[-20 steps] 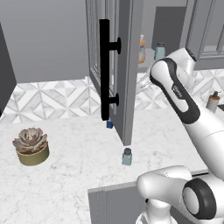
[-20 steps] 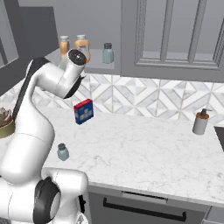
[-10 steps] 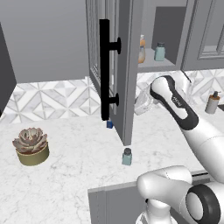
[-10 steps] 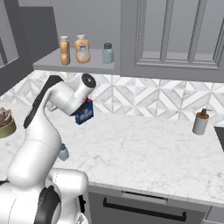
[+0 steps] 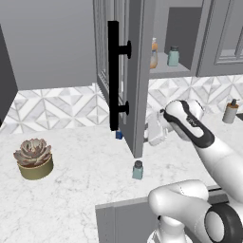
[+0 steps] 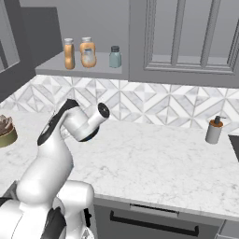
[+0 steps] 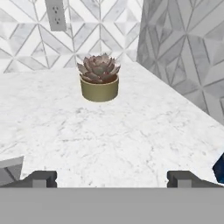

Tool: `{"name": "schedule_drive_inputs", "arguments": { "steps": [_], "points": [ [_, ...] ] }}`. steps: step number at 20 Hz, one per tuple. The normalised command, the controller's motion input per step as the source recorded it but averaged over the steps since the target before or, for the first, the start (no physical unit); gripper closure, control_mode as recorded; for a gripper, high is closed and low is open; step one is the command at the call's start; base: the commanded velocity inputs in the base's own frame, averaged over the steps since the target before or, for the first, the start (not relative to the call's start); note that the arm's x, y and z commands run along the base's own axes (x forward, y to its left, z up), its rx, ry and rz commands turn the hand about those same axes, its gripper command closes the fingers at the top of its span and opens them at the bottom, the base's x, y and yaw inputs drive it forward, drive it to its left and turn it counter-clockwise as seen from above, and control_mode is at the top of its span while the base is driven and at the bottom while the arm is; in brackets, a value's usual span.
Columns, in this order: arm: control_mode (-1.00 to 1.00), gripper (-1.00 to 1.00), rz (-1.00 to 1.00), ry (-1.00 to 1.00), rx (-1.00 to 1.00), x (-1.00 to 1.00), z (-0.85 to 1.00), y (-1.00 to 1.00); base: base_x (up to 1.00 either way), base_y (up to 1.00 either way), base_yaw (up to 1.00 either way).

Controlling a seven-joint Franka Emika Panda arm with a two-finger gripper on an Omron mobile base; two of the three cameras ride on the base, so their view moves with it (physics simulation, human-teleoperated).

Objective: Put the shaker and condiment bottle from the counter next to their counterparts in the cabinet.

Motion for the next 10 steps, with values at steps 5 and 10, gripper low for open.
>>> {"name": "schedule_drive_inputs", "arguments": {
  "steps": [5, 10],
  "points": [
    [-1.00, -1.00, 0.14, -0.02, 0.01, -0.10, -0.73, -0.02, 0.00, 0.00, 0.00],
    [-1.00, -1.00, 0.12, -0.02, 0.00, -0.09, -0.70, 0.00, 0.00, 0.00, 0.00]
  ]
}}
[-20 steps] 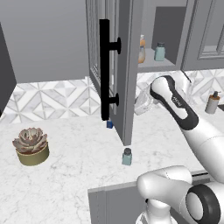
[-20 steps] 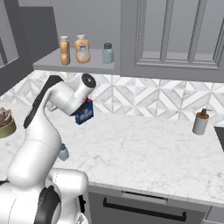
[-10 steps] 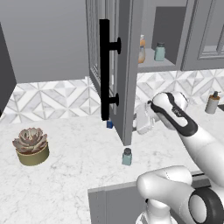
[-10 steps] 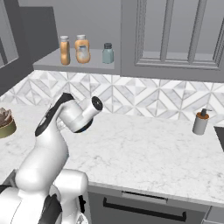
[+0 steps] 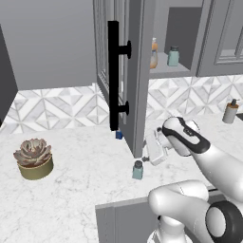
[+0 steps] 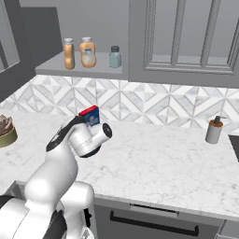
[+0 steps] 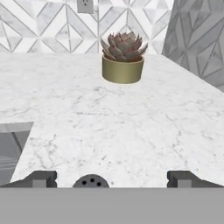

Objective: Put the shaker and condiment bottle from the counter next to their counterparts in the cabinet.

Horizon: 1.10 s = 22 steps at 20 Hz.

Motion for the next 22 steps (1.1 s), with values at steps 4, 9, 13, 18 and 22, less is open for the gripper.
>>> {"name": "schedule_drive_inputs", "arguments": {
  "steps": [4, 9, 13, 18, 22],
  "points": [
    [-1.00, -1.00, 0.13, -0.03, 0.01, -0.08, -0.66, 0.00, 0.00, 0.00, 0.00],
    [-1.00, -1.00, 0.10, -0.01, 0.02, -0.07, -0.47, 0.00, 0.00, 0.00, 0.00],
    [-1.00, -1.00, 0.03, 0.00, 0.00, 0.00, -0.17, 0.00, 0.00, 0.00, 0.00],
    [-1.00, -1.00, 0.00, 0.00, 0.00, -0.04, -0.24, 0.01, 0.00, 0.00, 0.00],
    [-1.00, -1.00, 0.00, 0.00, 0.00, -0.12, -0.17, 0.03, 0.00, 0.00, 0.00]
  ]
}}
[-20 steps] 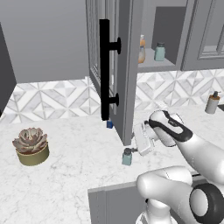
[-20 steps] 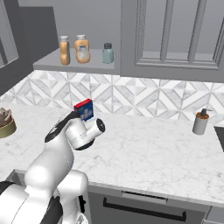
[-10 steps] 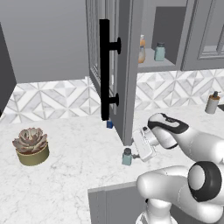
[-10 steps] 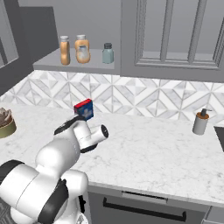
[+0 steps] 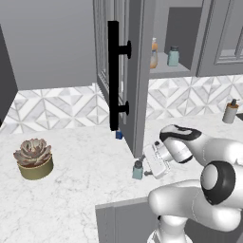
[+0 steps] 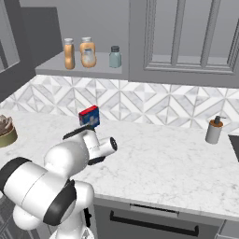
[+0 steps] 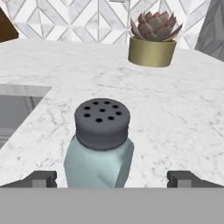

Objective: Put the shaker and condiment bottle from the counter next to their counterparts in the cabinet.

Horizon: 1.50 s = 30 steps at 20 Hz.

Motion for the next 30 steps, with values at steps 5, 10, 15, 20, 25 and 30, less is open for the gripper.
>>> {"name": "schedule_drive_inputs", "arguments": {
  "steps": [5, 10, 15, 20, 25, 30],
  "points": [
    [-1.00, -1.00, 0.00, 0.00, 0.00, -0.01, -0.03, 0.00, 0.00, 0.00, 0.00],
    [-1.00, -1.00, 0.00, 0.00, 0.00, 0.00, 0.00, 0.20, 0.00, 0.00, 0.00],
    [-1.00, -1.00, 0.00, 0.00, 0.00, 0.00, 0.00, 0.28, 0.00, 0.00, 0.00],
    [-1.00, 1.00, 0.00, 0.00, 0.00, 0.00, 0.00, 0.17, 0.00, 0.00, 0.00],
    [-1.00, 1.00, 0.00, 0.00, 0.00, 0.00, -0.02, 0.06, 0.00, 0.00, 0.00],
    [-1.00, 1.00, 0.00, 0.00, -0.01, -0.01, 0.26, 0.02, 0.00, 0.00, 0.00]
  ]
}}
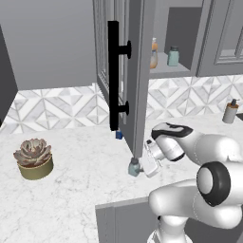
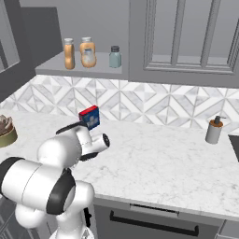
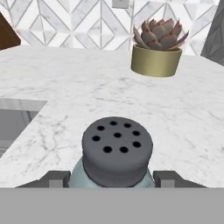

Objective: Put the shaker and condiment bottle from the counter next to their counterparts in the cabinet.

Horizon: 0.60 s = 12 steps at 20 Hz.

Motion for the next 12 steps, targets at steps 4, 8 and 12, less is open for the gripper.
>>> {"name": "schedule_drive_inputs", "arguments": {
  "steps": [4, 8, 12],
  "points": [
    [-1.00, 1.00, -0.03, 0.00, -0.03, 0.00, 0.62, 0.00, 0.00, 0.00, 0.00],
    [-1.00, 1.00, -0.04, 0.00, -0.05, 0.00, 0.69, 0.00, 0.00, 0.00, 0.00],
    [-1.00, 1.00, -0.06, 0.00, -0.02, 0.01, 0.69, 0.01, 0.00, 0.00, 0.00]
  ]
}}
